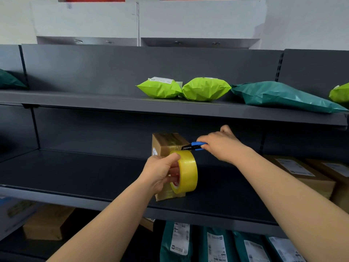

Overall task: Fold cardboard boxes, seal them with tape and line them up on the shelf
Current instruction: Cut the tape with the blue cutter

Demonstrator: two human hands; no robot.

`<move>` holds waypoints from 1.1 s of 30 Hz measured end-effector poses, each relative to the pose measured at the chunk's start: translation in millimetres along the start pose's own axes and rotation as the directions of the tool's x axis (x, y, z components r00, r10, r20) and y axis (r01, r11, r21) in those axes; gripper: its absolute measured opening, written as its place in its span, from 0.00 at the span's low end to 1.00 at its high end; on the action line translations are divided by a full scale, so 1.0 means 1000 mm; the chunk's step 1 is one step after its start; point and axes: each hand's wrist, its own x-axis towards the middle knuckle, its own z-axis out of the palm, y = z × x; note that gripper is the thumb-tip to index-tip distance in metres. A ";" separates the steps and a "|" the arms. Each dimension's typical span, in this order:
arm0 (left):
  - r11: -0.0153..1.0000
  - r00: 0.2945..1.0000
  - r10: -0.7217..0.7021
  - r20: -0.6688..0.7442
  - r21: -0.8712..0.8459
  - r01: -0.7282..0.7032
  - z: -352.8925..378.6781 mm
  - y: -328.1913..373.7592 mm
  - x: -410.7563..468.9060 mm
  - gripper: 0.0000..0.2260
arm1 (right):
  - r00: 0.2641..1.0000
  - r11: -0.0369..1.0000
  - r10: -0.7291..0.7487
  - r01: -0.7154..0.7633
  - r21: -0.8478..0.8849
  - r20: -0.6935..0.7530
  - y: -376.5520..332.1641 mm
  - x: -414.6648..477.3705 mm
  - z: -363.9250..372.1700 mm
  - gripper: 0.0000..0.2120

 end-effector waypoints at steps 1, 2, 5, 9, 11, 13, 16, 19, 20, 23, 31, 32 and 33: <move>1.000 1.000 0.000 -0.002 -0.001 0.000 0.000 0.000 0.000 0.06 | 1.000 1.000 0.003 -0.003 -0.007 0.010 -0.001 0.001 -0.001 0.11; 1.000 1.000 0.000 -0.001 -0.004 0.000 0.001 0.001 0.000 0.06 | 1.000 1.000 0.008 -0.007 -0.010 0.019 -0.001 0.002 -0.002 0.11; 1.000 1.000 -0.017 -0.004 -0.015 0.017 0.002 0.002 -0.001 0.09 | 1.000 1.000 0.011 -0.010 -0.022 0.028 -0.002 0.004 -0.003 0.11; 0.999 0.998 -0.043 -0.034 -0.033 0.042 0.004 0.007 -0.002 0.10 | 1.000 0.999 0.017 -0.016 -0.038 0.020 -0.003 0.003 -0.002 0.11; 0.999 0.998 -0.043 -0.036 -0.019 0.043 0.005 0.010 -0.001 0.10 | 0.999 1.000 0.026 -0.026 -0.014 0.020 -0.004 0.003 0.000 0.11; 0.999 0.999 -0.049 -0.005 0.017 0.050 0.008 0.010 -0.001 0.11 | 0.999 0.999 0.033 -0.033 0.015 0.030 -0.004 0.003 0.002 0.11; 0.996 0.998 -0.049 0.026 0.079 0.046 0.010 0.010 0.000 0.14 | 0.998 0.998 0.040 -0.042 0.045 0.043 -0.003 0.001 0.005 0.11; 0.994 0.998 -0.057 -0.003 0.096 0.057 0.010 0.014 0.002 0.16 | 0.998 0.998 0.043 -0.044 0.036 0.038 -0.002 0.001 0.008 0.11; 0.993 0.998 -0.062 -0.013 0.101 0.063 0.010 0.015 0.002 0.16 | 0.998 0.998 0.047 -0.048 0.027 0.037 -0.002 0.002 0.008 0.10; 0.990 0.997 -0.068 -0.024 0.119 0.071 0.011 0.018 0.003 0.14 | 0.998 0.998 0.052 -0.053 0.018 0.044 -0.003 0.000 0.011 0.10; 0.987 0.998 -0.034 -0.058 0.152 0.042 0.011 0.013 0.003 0.16 | 0.977 0.816 0.195 -0.209 0.540 0.083 0.004 -0.006 0.017 0.05; 0.986 0.998 -0.029 -0.056 0.163 0.037 0.011 0.012 0.003 0.15 | 0.975 0.764 0.209 -0.210 0.610 0.075 -0.001 -0.005 0.019 0.05; 0.986 0.998 -0.027 -0.050 0.165 0.035 0.010 0.011 0.004 0.15 | 0.972 0.699 0.220 -0.212 0.683 0.077 -0.007 -0.005 0.021 0.05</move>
